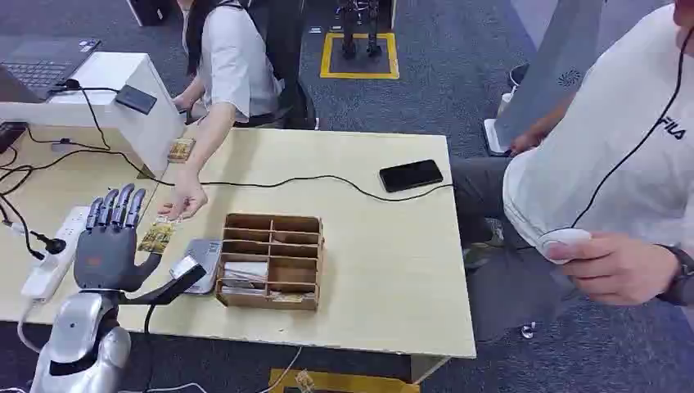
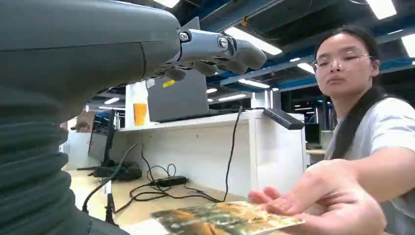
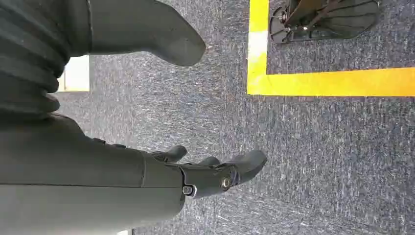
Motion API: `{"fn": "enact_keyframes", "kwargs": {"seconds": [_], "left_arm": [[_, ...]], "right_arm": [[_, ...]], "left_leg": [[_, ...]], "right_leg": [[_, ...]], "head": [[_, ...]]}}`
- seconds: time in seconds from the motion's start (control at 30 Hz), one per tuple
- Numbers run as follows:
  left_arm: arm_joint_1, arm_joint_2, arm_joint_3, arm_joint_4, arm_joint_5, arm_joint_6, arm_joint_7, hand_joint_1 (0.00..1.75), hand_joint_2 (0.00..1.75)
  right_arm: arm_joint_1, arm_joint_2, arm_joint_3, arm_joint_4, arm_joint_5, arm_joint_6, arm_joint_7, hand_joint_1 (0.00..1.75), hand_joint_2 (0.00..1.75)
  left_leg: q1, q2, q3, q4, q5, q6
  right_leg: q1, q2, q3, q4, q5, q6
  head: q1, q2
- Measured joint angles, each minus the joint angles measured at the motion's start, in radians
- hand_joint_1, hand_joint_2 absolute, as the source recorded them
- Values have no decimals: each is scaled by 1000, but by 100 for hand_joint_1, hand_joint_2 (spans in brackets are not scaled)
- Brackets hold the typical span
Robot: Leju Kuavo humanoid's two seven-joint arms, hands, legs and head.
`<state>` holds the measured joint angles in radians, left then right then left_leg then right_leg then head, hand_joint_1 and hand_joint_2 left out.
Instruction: Pass the card to the sensor for recognition and then transmit it.
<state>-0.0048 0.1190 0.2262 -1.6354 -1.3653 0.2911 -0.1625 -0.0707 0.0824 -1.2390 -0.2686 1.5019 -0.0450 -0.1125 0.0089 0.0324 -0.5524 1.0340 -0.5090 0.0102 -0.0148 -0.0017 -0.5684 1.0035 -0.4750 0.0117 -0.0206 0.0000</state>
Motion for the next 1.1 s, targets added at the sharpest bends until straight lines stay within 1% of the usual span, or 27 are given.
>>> {"fn": "enact_keyframes", "kwargs": {"seconds": [0.07, 0.1, 0.13, 0.43, 0.8, 0.9, 0.97, 1.03, 1.1], "left_arm": [[0, 0, 0, 0, 0, 0, 0, 0, 175], [0, 0, 0, 0, 0, 0, 0, 152, 175], [-1, 0, 0, 0, 0, 0, 0, 175, 175], [-2, 0, 0, 0, 27, -5, -12, 175, 175], [0, -1, 0, -4, 130, -14, -72, 175, 175], [-1, -11, 8, -9, 168, -24, -74, 175, 175], [-1, -21, 10, -15, 193, -57, -74, 175, 175], [-2, -38, 16, -22, 259, -133, -66, 175, 175], [-2, -61, 25, -30, 341, -214, -45, 175, 175]], "right_arm": [[0, 0, 0, 0, 0, 0, 0, 0, 175], [0, 0, 0, 0, 0, 0, 0, 0, 175], [0, 0, 0, 0, 0, 0, 0, 0, 175], [-3, 1, 0, 0, 0, -1, -1, 0, 175], [-5, 1, 0, 0, 0, -1, -7, 0, 175], [-5, 1, 0, 0, 0, -1, -7, 0, 175], [-5, 1, 0, 0, -2, -2, -5, 0, 175], [-5, 1, 0, 0, -3, -4, -3, 0, 175], [-5, 1, 0, 0, -3, -4, 1, 0, 175]], "left_leg": [[0, 0, 0, 0, 0, 0], [0, 0, 0, 0, 0, 0], [0, 0, 0, 0, 0, 0], [0, 0, 0, 0, 0, 0], [0, 0, 0, 0, 0, 0], [0, 0, 0, 0, 0, 0], [0, 0, 0, 0, 0, 0], [0, 0, 0, 0, 0, 0], [0, 0, 0, 0, 0, 0]], "right_leg": [[0, 0, 0, 0, 0, 0], [0, 0, 0, 0, 0, 0], [0, 0, 0, 0, 0, 0], [0, 0, 0, 0, 0, 0], [0, 0, 0, 0, 0, 0], [0, 0, 0, 0, 0, 0], [0, 0, 0, 0, 0, 0], [0, 0, 0, 0, 0, 0], [0, 0, 0, 0, 0, 0]], "head": [[0, 0], [0, 0], [0, 0], [0, 0], [0, 0], [0, 0], [0, 0], [0, 0], [0, 0]]}}
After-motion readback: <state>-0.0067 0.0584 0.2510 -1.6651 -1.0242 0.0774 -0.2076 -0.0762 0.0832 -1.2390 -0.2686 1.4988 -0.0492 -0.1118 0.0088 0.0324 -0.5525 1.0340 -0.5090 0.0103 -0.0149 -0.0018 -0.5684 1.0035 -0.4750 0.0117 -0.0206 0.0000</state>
